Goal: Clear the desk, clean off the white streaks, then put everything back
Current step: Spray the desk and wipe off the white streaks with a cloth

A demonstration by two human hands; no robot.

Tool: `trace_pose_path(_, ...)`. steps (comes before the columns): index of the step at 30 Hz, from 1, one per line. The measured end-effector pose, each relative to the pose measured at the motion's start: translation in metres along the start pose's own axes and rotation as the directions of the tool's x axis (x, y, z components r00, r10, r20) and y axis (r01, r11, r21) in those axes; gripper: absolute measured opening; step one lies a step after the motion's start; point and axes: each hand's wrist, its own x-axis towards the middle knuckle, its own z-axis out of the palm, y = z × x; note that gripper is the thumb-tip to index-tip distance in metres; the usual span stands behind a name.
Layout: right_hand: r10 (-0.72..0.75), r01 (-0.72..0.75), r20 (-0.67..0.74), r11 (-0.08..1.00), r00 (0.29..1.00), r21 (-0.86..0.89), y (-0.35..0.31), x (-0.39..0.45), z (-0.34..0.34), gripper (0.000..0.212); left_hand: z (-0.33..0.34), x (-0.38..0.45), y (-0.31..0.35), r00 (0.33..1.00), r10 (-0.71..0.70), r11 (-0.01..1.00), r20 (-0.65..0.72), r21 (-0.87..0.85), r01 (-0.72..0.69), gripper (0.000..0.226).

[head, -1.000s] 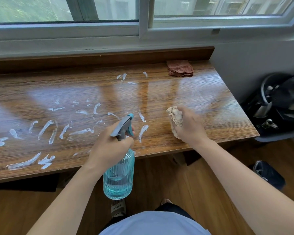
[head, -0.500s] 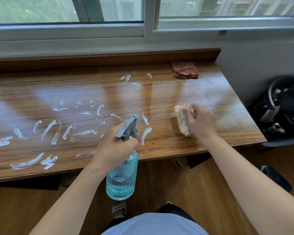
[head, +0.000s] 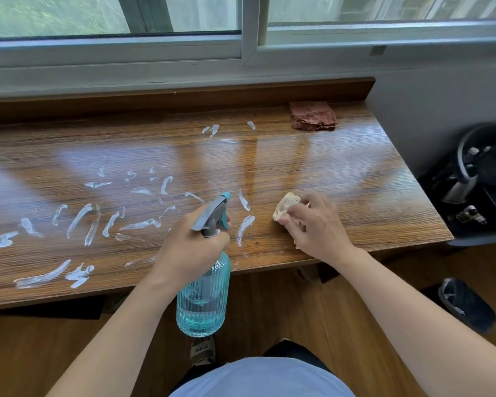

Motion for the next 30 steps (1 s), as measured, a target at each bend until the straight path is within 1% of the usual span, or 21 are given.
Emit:
trace_pose_path(2,0.027,-0.028,0.028,0.998,0.999,0.053,0.006,0.004,0.002,0.034,0.000,0.001,-0.001,1.000,-0.011,1.000,-0.001,0.006,0.011,0.021)
trace_pose_path(4,0.050,-0.052,0.026,0.995,0.998,0.090,0.008,0.007,0.005,0.037,0.000,0.001,-0.001,1.000,-0.010,1.000,0.003,0.017,0.010,0.021)
trace_pose_path(5,0.064,-0.064,0.009,0.996,0.998,0.068,0.008,0.008,0.006,0.039,0.000,0.001,-0.001,1.000,-0.010,1.000,0.005,0.018,0.010,0.021)
trace_pose_path(7,0.101,-0.103,-0.057,0.994,0.993,-0.034,0.011,0.009,0.008,0.038,0.000,0.001,-0.001,1.000,-0.009,1.000,0.014,0.001,0.009,0.020)
trace_pose_path(9,0.126,-0.133,-0.094,0.989,0.987,-0.062,0.013,0.008,0.009,0.033,-0.002,0.001,-0.002,1.000,-0.005,1.000,0.022,-0.012,0.005,0.021)
trace_pose_path(13,0.074,-0.074,0.005,0.997,0.997,-0.022,0.008,-0.009,0.007,0.037,-0.004,-0.001,-0.005,1.000,-0.010,1.000,0.028,-0.005,0.010,0.022)
trace_pose_path(15,0.089,-0.089,0.007,0.996,0.996,0.009,-0.002,-0.023,0.006,0.035,-0.004,-0.002,-0.006,1.000,-0.010,1.000,0.024,-0.023,0.011,0.023)
trace_pose_path(17,0.095,-0.095,0.003,0.992,0.995,0.081,-0.021,-0.035,0.006,0.032,-0.003,-0.003,-0.005,1.000,-0.002,1.000,0.022,-0.023,0.002,0.022)
trace_pose_path(18,0.069,-0.071,0.021,0.991,0.997,0.113,-0.035,-0.041,0.008,0.031,-0.003,-0.003,-0.005,1.000,0.000,1.000,0.021,-0.022,0.001,0.022)
trace_pose_path(21,-0.102,0.084,0.118,0.984,0.988,0.155,-0.073,-0.055,0.008,0.025,-0.002,-0.003,-0.002,1.000,-0.015,0.999,0.025,-0.032,0.016,0.024)
trace_pose_path(22,-0.111,0.091,0.122,0.983,0.986,0.158,-0.076,-0.053,0.005,0.026,-0.003,-0.003,-0.001,1.000,-0.013,0.999,0.027,-0.032,0.013,0.023)
trace_pose_path(23,-0.070,0.052,0.107,0.985,0.992,0.167,-0.072,-0.049,0.002,0.029,-0.004,-0.003,-0.001,1.000,-0.005,1.000,0.029,-0.029,0.006,0.024)
trace_pose_path(24,0.003,-0.016,0.076,0.986,0.997,0.166,-0.063,-0.041,-0.001,0.034,-0.006,-0.002,-0.001,1.000,0.000,1.000,0.028,-0.029,0.001,0.024)
trace_pose_path(25,0.093,-0.098,0.047,0.986,0.995,0.136,-0.051,-0.032,-0.003,0.036,-0.007,-0.002,-0.002,1.000,0.005,1.000,0.027,-0.028,-0.004,0.023)
trace_pose_path(27,0.239,-0.240,0.018,0.970,0.971,0.025,-0.029,-0.021,-0.006,0.032,-0.009,-0.002,-0.004,1.000,0.009,1.000,0.020,-0.026,-0.009,0.020)
trace_pose_path(28,0.265,-0.265,0.018,0.964,0.964,0.010,-0.025,-0.022,-0.004,0.028,-0.010,-0.001,-0.006,1.000,0.008,1.000,0.011,-0.017,-0.008,0.019)
trace_pose_path(29,0.256,-0.257,0.027,0.966,0.966,0.026,-0.028,-0.024,-0.002,0.025,-0.010,0.000,-0.007,1.000,0.003,1.000,0.003,-0.006,-0.003,0.019)
trace_pose_path(30,0.200,-0.202,0.043,0.978,0.979,0.053,-0.035,-0.030,0.002,0.023,-0.010,0.000,-0.009,1.000,-0.004,1.000,-0.004,0.000,0.004,0.019)
